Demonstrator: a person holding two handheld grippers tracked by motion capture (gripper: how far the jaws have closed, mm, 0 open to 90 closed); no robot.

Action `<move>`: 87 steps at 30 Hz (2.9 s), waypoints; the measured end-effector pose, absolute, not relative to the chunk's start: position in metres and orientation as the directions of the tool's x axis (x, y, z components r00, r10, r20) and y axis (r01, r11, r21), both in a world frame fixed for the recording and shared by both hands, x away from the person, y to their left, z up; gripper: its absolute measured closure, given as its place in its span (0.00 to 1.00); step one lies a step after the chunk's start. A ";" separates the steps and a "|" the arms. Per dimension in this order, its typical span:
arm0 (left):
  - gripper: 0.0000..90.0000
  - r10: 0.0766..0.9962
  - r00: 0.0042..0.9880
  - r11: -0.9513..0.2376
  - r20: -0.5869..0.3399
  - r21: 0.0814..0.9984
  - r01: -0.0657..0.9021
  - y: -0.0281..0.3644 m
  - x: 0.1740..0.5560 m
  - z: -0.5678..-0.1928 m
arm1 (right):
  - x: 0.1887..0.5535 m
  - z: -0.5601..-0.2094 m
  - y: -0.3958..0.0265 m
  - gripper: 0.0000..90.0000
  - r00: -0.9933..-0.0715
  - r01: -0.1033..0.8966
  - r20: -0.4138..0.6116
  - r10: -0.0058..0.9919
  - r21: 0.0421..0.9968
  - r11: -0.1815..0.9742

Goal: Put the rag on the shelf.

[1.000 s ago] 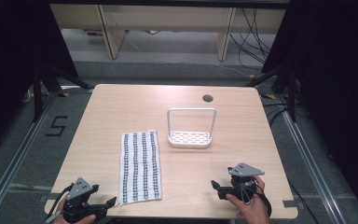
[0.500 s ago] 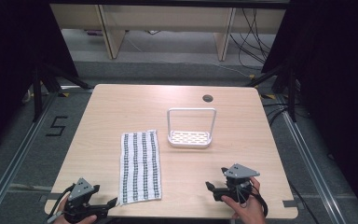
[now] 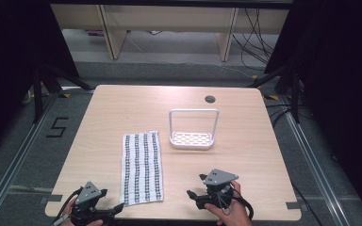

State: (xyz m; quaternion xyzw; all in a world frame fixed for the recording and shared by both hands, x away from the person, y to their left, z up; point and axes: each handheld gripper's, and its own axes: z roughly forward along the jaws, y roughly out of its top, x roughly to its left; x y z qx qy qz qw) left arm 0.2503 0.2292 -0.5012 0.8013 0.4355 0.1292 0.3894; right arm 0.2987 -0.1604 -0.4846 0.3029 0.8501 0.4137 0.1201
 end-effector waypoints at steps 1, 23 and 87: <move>0.20 0.788 0.600 -0.326 -0.135 0.736 0.594 0.227 0.250 -0.501 | 0.298 -0.485 -0.157 0.33 -0.796 0.410 0.047 0.604 0.776 0.480; 0.40 0.760 0.643 -0.397 -0.097 0.714 0.577 0.210 0.253 -0.507 | 0.297 -0.494 -0.083 0.47 -0.893 0.329 0.034 0.450 0.731 0.598; 0.95 0.680 0.732 -0.468 -0.035 0.749 0.470 0.195 0.267 -0.453 | 0.309 -0.465 -0.065 0.96 -0.910 0.283 0.020 0.415 0.760 0.584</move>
